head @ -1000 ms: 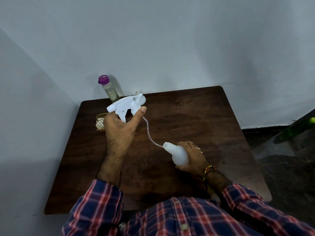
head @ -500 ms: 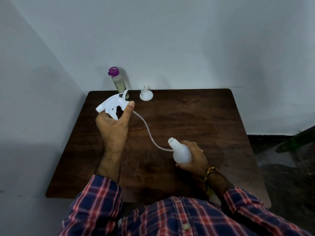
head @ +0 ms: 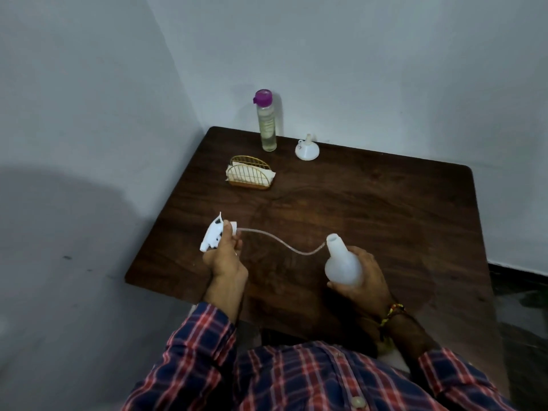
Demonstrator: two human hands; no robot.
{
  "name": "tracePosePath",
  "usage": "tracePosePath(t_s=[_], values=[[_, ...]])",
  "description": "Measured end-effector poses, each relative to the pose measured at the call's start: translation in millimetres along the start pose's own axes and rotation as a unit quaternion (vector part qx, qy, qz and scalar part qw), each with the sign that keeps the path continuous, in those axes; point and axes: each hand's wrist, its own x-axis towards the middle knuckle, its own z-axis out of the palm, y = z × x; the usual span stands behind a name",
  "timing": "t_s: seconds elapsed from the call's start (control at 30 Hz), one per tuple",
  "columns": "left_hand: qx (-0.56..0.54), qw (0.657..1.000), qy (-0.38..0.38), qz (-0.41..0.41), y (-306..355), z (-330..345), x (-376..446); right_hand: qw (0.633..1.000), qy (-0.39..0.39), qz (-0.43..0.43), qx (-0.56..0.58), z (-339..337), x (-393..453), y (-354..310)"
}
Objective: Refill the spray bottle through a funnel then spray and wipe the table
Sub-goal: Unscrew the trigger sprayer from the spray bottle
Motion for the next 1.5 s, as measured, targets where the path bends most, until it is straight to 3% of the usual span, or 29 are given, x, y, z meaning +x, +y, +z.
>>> tracePosePath(t_s=[0.17, 0.3, 0.53, 0.87, 1.1, 1.33, 1.5], values=[[-0.042, 0.996, 0.007, -0.083, -21, -31, 23, 1.000, 0.003, -0.004, 0.009, 6, -4, 1], [0.029, 0.996, -0.025, -0.086, -24, -38, 31, 1.000, 0.011, 0.004, 0.008, 5, -5, 3], [0.205, 0.974, -0.093, -0.030, -25, -38, 66, 1.000, 0.021, 0.008, -0.010, 0, -4, 0], [0.404, 0.889, -0.200, 0.074, -30, -9, 91, 0.995, 0.088, 0.020, -0.046, 1, -2, -1], [0.485, 0.850, -0.193, 0.068, -43, -5, 116, 0.985, 0.155, 0.082, 0.004, 4, -5, 10], [0.484, 0.856, -0.172, 0.056, -44, 0, 127, 0.977, 0.175, 0.112, 0.039, 8, -3, 19], [0.537, 0.820, -0.162, 0.114, -45, -2, 127, 0.977, 0.170, 0.118, 0.047, 9, -3, 20]])
